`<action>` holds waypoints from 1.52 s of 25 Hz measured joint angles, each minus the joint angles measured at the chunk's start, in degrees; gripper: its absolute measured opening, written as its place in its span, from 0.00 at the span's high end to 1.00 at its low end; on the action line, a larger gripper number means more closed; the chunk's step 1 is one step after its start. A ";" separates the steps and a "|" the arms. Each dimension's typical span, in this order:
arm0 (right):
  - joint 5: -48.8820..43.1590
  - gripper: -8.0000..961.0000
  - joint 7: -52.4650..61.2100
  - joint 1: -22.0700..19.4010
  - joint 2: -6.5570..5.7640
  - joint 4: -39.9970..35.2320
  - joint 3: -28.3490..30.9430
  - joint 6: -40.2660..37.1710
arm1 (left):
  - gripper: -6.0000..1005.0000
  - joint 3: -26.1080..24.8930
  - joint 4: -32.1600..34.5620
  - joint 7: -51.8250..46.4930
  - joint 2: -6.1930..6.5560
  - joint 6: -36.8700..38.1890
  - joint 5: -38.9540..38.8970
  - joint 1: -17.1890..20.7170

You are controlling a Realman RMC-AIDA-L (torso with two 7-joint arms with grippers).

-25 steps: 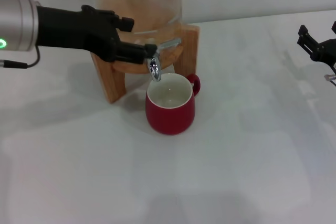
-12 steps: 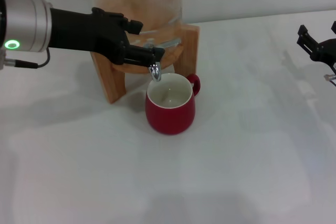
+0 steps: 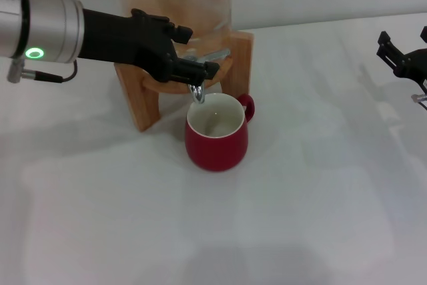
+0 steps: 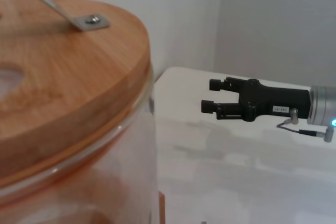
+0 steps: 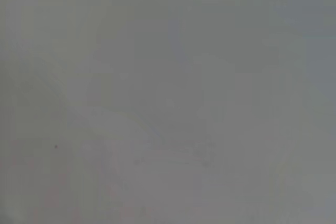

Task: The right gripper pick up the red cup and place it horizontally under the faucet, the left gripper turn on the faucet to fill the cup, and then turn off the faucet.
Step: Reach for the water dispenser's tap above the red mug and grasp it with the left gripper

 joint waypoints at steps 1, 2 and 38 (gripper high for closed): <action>0.00 0.09 -0.02 0.00 0.00 -0.05 0.00 0.00 | 0.17 0.13 -0.32 0.17 0.00 0.03 0.21 -0.33; 0.00 0.09 -0.05 0.00 0.00 -0.10 0.00 0.00 | 0.17 0.13 -0.32 0.17 0.00 0.03 0.21 -0.33; 0.01 0.09 -0.44 0.89 -0.27 -0.28 0.00 -0.06 | 0.17 1.65 -7.13 5.15 -0.03 3.57 1.83 -5.68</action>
